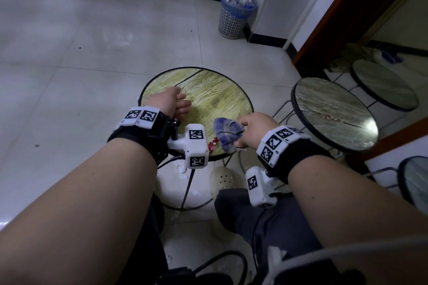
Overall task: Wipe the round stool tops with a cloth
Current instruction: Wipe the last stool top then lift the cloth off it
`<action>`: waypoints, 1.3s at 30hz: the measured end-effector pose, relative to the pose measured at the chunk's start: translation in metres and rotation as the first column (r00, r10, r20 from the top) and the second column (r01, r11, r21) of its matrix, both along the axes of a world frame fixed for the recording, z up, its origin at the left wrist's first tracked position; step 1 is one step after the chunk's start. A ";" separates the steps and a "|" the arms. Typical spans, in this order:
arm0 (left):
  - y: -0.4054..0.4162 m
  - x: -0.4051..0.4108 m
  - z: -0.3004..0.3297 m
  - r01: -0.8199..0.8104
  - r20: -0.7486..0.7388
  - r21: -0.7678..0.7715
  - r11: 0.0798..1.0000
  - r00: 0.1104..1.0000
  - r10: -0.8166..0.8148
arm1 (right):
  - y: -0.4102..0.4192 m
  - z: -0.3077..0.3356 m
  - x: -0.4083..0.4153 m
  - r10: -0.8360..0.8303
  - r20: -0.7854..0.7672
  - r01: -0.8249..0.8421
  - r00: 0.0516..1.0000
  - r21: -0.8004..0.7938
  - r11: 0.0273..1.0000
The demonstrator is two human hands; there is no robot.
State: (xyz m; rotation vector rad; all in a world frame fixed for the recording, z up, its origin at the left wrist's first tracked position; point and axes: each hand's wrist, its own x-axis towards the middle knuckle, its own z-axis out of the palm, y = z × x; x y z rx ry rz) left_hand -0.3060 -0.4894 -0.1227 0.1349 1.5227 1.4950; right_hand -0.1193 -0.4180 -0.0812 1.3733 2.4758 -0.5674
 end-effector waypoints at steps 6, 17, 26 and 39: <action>0.002 -0.009 -0.002 -0.029 0.002 0.018 0.999 1.000 0.029 | 0.016 -0.002 0.007 -0.069 -0.032 0.070 0.997 0.017 0.997; 0.018 -0.024 -0.001 -0.023 -0.023 0.023 0.999 0.999 0.024 | 0.035 -0.008 -0.007 -0.119 -0.038 0.120 0.992 0.031 0.992; 0.032 -0.036 0.003 -0.014 -0.025 0.019 1.000 1.000 0.015 | 0.048 -0.011 -0.026 -0.116 -0.055 0.117 0.992 0.021 0.993; 0.033 -0.061 -0.002 -0.011 -0.017 0.001 1.000 1.000 0.011 | 0.068 -0.017 -0.059 -0.126 -0.070 0.129 0.990 0.040 0.991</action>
